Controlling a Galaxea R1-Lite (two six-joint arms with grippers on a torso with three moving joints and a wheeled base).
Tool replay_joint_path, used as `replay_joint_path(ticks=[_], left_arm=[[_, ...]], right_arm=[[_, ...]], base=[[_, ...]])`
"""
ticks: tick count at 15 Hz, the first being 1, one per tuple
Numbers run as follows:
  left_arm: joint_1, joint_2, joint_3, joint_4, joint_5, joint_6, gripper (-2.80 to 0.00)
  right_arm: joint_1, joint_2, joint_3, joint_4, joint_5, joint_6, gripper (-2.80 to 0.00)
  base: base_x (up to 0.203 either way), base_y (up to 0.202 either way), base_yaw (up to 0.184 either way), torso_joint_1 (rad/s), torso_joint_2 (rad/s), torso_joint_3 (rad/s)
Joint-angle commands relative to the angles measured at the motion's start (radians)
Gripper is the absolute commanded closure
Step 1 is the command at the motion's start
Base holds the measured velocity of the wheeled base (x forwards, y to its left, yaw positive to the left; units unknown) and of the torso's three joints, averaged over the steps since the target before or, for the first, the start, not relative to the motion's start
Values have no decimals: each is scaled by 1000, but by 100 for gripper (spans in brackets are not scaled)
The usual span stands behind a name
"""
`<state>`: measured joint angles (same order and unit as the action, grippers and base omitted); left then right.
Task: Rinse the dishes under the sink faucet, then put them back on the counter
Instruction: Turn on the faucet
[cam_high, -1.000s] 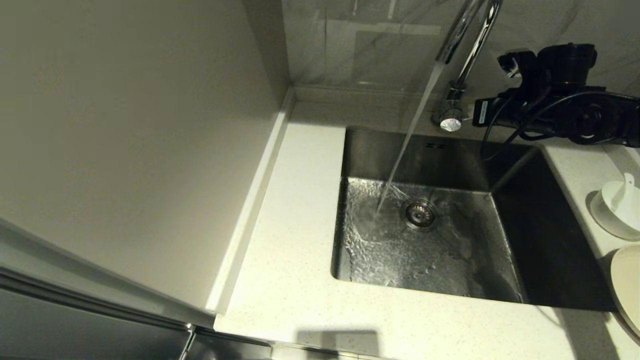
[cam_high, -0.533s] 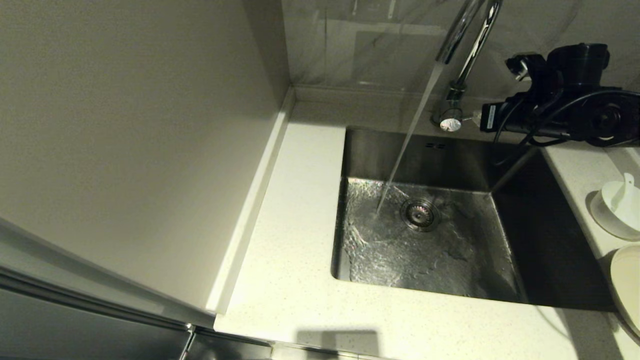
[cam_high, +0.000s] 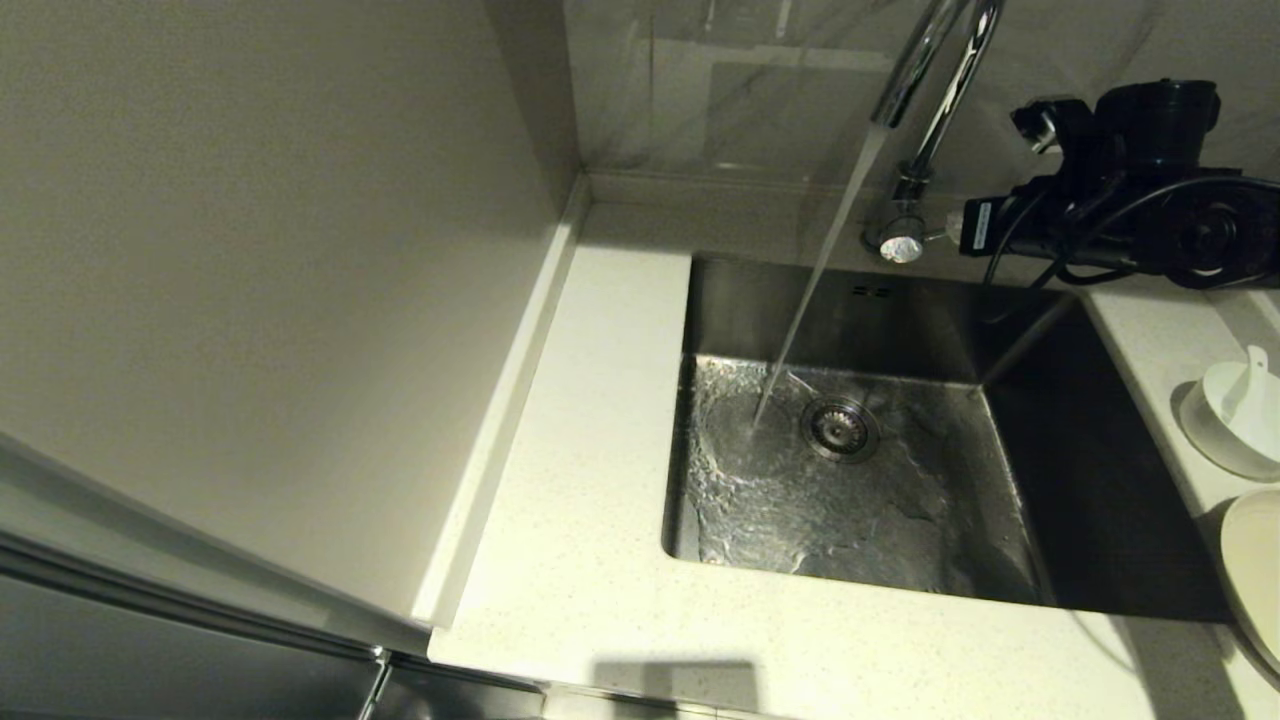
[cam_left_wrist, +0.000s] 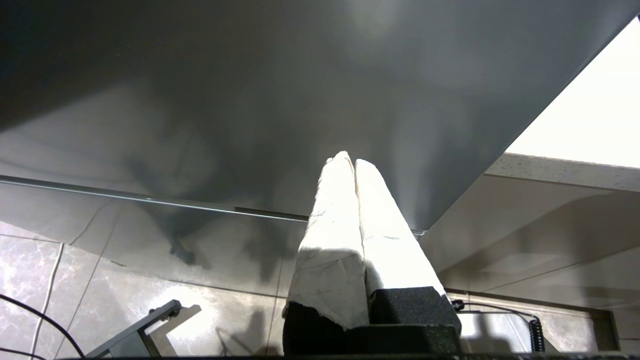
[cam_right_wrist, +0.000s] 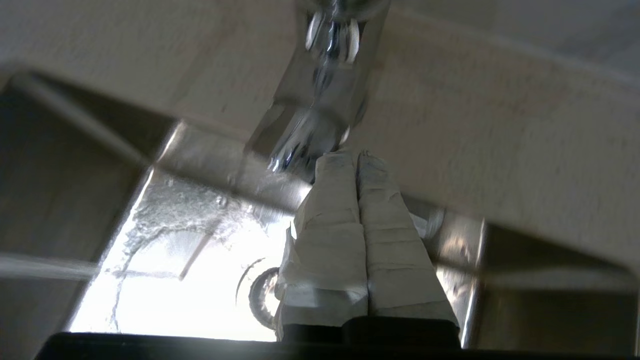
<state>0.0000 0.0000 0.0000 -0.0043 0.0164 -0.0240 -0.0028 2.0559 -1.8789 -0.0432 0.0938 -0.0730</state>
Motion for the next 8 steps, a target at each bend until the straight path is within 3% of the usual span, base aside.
replay_joint_path(ticks=[1,8], left_arm=[[0,-3,0,0,0,-1,0],[0,-3,0,0,0,-1,0]], right_arm=[[-2,58,-61,0,0,-1,0],[-2,105,-97,-50,1,20,0]], base=[[0,0,0,0,0,0],[0,0,0,0,0,0]])
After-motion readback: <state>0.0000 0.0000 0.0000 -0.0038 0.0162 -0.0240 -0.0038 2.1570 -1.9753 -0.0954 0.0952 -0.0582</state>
